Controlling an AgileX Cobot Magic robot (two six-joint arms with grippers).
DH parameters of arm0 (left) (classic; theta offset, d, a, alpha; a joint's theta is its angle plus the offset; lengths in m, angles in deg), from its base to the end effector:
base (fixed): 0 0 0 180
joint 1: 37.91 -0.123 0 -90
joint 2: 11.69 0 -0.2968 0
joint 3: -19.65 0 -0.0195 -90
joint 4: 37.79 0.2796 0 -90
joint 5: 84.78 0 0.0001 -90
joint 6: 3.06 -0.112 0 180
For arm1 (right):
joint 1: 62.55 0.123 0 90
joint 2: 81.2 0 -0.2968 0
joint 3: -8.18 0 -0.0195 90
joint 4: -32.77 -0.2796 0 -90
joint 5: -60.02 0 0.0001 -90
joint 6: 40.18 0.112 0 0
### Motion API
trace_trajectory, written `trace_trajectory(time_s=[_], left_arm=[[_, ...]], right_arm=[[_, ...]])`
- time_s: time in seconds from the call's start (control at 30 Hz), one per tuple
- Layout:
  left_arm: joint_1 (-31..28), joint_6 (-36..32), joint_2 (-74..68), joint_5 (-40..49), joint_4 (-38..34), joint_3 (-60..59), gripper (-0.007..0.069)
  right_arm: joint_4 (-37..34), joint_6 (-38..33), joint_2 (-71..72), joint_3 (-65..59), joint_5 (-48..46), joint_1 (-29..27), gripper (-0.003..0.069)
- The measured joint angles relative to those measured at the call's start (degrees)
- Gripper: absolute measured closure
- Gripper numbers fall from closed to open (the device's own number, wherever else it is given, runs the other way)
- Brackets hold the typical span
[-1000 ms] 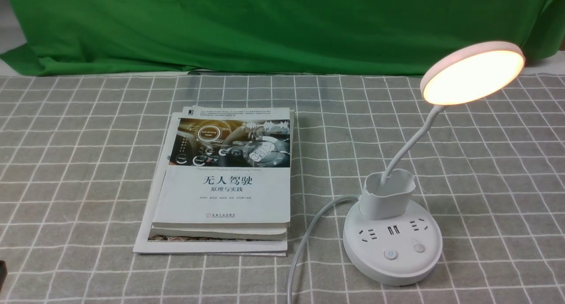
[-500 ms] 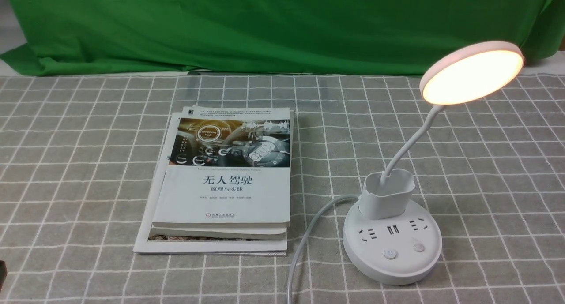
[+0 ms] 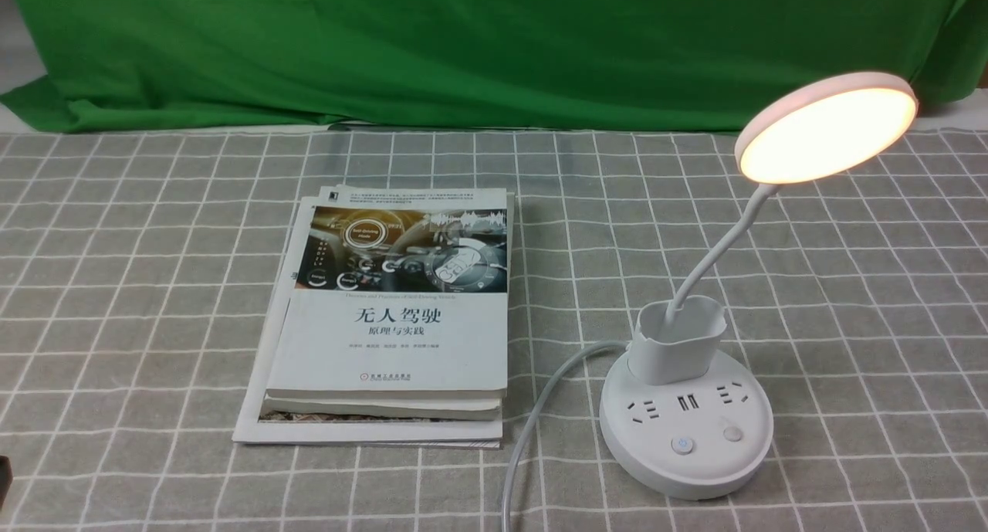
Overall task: Turn off the desk lamp on the grey coffee tablecloth by hand.
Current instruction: 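Press the power button on the lamp base to turn the lamp off with the right gripper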
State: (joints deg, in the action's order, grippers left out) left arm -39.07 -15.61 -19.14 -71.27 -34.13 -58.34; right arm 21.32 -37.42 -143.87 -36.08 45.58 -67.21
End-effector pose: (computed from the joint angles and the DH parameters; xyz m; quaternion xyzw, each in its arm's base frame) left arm 0.0934 0.0036 0.1857 0.0941 0.7541 0.1032 0.6417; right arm 0.2323 -0.0134 0.2660 0.1280 0.8611 0.0609 0.4882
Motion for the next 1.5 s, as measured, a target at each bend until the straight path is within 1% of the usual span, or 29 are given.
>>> trace_trajectory(time_s=[0.1, 0.17, 0.27, 0.37, 0.47, 0.53, 0.6, 0.63, 0.77, 0.87, 0.97, 1.5], left_arm=[[0.00, 0.00, 0.00, 0.00, 0.00, 0.00, 0.0606], [0.00, 0.00, 0.00, 0.00, 0.00, 0.00, 0.0606], [0.00, 0.00, 0.00, 0.00, 0.00, 0.00, 0.0606], [0.00, 0.00, 0.00, 0.00, 0.00, 0.00, 0.0606], [0.00, 0.00, 0.00, 0.00, 0.00, 0.00, 0.0606], [0.00, 0.00, 0.00, 0.00, 0.00, 0.00, 0.0606], [0.00, 0.00, 0.00, 0.00, 0.00, 0.00, 0.0606], [0.00, 0.00, 0.00, 0.00, 0.00, 0.00, 0.0606], [0.00, 0.00, 0.00, 0.00, 0.00, 0.00, 0.0606], [0.00, 0.00, 0.00, 0.00, 0.00, 0.00, 0.0606], [0.00, 0.00, 0.00, 0.00, 0.00, 0.00, 0.0606], [0.00, 0.00, 0.00, 0.00, 0.00, 0.00, 0.0606]], right_arm=[[-3.51, -8.69, -8.07, 3.43, -8.77, 2.67, 0.0594], [-4.66, -11.83, -13.95, 6.86, -15.75, 5.07, 0.0596], [-5.77, -12.95, -18.40, 9.18, -19.02, 7.97, 0.0596], [-6.45, -12.99, -23.21, 10.97, -19.87, 14.65, 0.0596], [-6.52, -12.99, -26.25, 11.37, -19.92, 19.76, 0.0596], [-5.96, -12.82, -28.33, 11.50, -19.51, 23.12, 0.0596], [-4.11, -12.36, -30.20, 11.87, -19.44, 24.92, 0.0596], [-4.11, -12.36, -30.20, 11.87, -19.44, 24.92, 0.0596], [-0.41, -11.09, -32.08, 13.96, -20.01, 27.60, 0.0596], [6.24, -6.59, -33.17, 17.27, -21.26, 29.69, 0.0596], [8.91, -4.16, -34.37, 18.92, -21.87, 30.04, 0.0598], [9.61, -3.71, -39.79, 19.70, -22.73, 30.04, 0.0601]])
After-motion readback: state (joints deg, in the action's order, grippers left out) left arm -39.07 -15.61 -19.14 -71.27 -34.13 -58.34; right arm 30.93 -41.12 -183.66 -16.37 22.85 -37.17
